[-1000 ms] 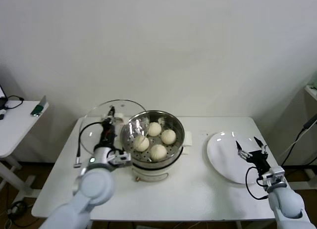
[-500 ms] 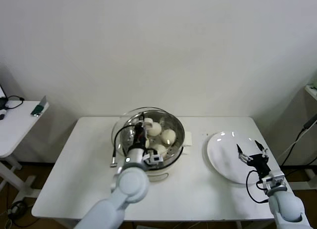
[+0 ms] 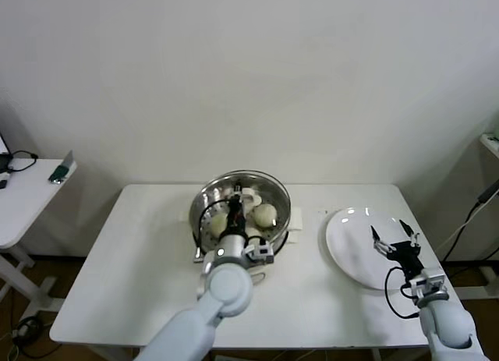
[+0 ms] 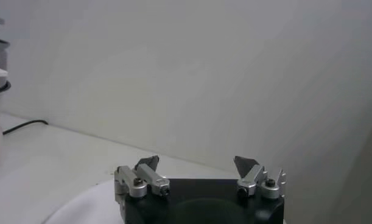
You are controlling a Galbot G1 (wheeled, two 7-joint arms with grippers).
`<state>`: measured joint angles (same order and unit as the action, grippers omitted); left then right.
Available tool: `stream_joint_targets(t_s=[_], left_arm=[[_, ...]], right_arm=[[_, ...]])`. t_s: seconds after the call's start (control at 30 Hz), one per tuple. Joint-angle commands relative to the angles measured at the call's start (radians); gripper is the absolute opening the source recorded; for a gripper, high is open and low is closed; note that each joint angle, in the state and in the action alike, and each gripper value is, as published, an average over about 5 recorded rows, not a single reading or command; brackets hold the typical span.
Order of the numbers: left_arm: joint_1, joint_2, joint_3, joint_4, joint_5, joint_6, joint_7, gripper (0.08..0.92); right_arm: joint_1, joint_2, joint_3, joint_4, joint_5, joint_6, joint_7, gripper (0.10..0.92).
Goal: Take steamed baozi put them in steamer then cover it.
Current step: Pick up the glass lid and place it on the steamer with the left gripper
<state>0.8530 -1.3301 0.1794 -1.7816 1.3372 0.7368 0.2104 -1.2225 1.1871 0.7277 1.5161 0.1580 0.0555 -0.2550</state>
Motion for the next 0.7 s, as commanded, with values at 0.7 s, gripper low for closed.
stream_joint_targets(t_s=[0.7], left_arm=[[-0.013,-0.022,0.007,0.087,0.029,-0.027,0.007,0.152]], right_arm=[[0.019,0.033,-0.011,-0.027,0.001,0.018,-0.034,0.823]])
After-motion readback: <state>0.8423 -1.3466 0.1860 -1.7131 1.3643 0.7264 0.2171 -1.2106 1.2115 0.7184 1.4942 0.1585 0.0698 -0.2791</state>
